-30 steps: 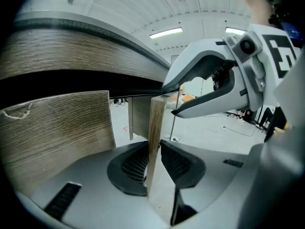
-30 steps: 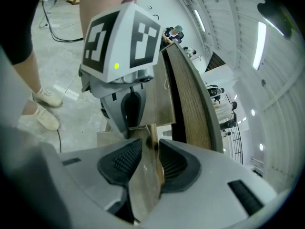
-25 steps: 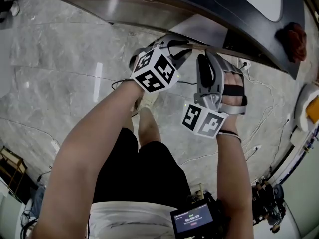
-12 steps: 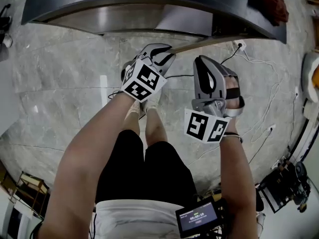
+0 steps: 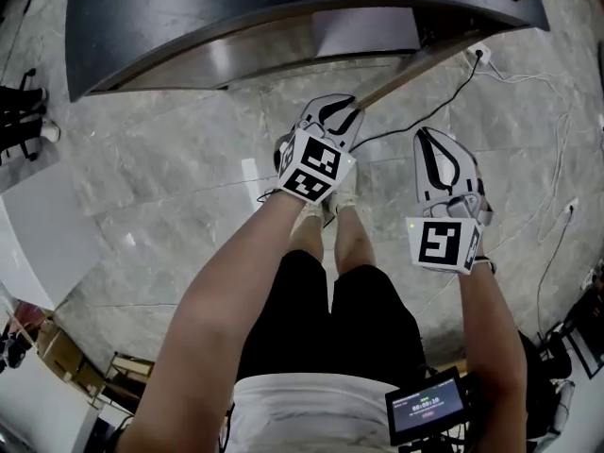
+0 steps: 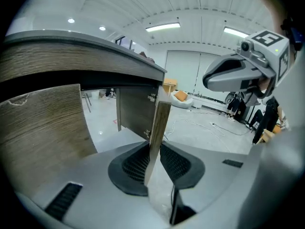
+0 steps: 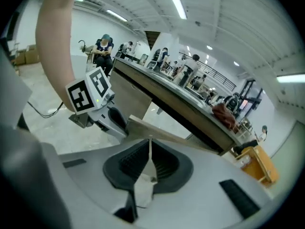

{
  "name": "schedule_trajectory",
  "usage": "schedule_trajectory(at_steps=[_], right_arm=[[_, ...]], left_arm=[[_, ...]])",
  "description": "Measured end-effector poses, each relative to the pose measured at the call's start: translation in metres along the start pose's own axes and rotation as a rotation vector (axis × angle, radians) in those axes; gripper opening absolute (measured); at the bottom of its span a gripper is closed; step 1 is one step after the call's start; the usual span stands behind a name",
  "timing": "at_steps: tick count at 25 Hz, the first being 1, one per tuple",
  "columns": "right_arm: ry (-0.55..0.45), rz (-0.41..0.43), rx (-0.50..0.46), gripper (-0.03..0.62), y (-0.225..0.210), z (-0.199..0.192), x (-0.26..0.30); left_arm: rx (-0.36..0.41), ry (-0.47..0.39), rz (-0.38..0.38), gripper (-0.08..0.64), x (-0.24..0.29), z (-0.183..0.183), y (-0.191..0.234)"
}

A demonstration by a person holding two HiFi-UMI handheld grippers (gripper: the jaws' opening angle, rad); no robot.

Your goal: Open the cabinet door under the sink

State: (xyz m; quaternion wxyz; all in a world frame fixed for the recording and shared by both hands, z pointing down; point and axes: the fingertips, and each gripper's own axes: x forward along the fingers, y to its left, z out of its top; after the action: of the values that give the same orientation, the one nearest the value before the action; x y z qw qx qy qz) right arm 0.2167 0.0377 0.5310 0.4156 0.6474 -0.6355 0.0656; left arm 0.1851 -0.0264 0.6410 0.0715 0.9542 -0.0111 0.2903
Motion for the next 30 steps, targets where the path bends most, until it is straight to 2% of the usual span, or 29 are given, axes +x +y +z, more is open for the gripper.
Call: schedule_trajectory(at_steps=[5, 11, 20, 26, 30], right_arm=[[0.034, 0.002, 0.219, 0.029, 0.0, -0.026, -0.015], [0.076, -0.031, 0.34, 0.029, 0.0, -0.056, -0.033], [0.107, -0.06, 0.578, 0.029, 0.001, -0.105, -0.051], [0.077, -0.032, 0.638, 0.029, -0.004, -0.123, -0.069], [0.05, -0.016, 0.64, 0.029, -0.013, -0.141, -0.081]], left_arm=[[0.057, 0.009, -0.008, 0.071, -0.001, -0.003, -0.017], [0.064, 0.014, -0.068, 0.072, 0.002, -0.006, -0.053], [0.072, 0.036, -0.144, 0.084, 0.013, -0.007, -0.099], [0.083, 0.073, -0.157, 0.089, 0.017, -0.011, -0.127], [0.083, 0.077, -0.162, 0.094, 0.024, -0.011, -0.144]])
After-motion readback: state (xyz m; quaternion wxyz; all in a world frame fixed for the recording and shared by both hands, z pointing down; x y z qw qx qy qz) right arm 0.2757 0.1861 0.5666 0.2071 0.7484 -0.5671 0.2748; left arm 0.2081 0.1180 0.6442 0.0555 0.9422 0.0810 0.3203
